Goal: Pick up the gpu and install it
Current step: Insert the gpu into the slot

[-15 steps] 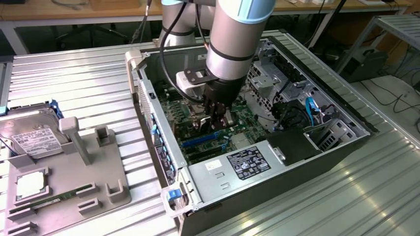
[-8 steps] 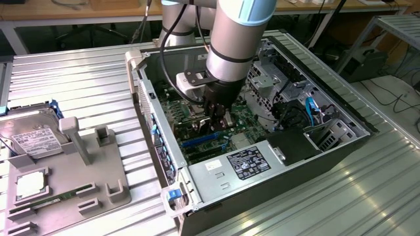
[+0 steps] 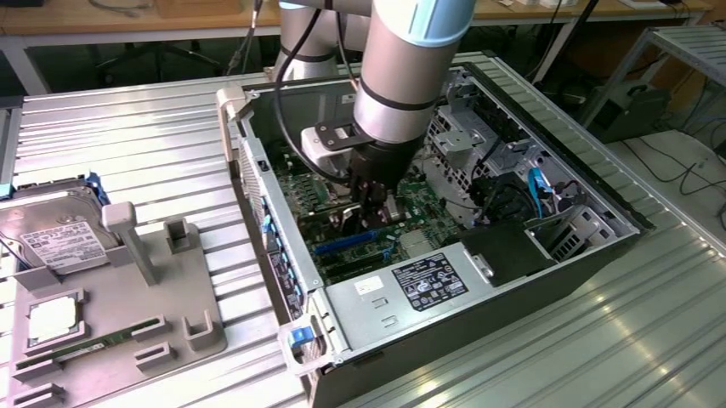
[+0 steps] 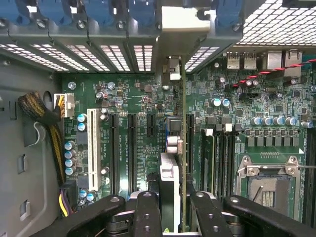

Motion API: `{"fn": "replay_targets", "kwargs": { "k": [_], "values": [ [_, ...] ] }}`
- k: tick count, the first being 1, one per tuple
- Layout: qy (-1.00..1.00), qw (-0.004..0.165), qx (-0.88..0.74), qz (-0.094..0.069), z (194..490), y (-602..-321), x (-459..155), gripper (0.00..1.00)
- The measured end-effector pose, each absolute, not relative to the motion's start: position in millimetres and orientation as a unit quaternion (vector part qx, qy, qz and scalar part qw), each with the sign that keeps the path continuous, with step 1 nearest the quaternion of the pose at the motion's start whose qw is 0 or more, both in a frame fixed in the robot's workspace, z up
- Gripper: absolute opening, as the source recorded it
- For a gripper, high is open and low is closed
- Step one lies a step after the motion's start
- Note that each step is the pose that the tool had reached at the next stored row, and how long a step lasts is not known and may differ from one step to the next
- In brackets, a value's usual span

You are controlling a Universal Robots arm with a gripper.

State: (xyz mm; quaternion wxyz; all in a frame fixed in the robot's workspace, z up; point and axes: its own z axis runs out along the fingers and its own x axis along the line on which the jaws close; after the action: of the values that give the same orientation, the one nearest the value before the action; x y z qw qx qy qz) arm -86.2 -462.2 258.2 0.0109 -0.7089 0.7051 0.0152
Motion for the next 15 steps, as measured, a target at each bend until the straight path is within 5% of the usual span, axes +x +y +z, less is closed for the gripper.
{"fn": "replay_targets", "kwargs": {
  "k": [15],
  "values": [
    [0.705, 0.010, -0.709, 0.017, 248.3, -462.3, -89.6, 0.28]
  ]
}}
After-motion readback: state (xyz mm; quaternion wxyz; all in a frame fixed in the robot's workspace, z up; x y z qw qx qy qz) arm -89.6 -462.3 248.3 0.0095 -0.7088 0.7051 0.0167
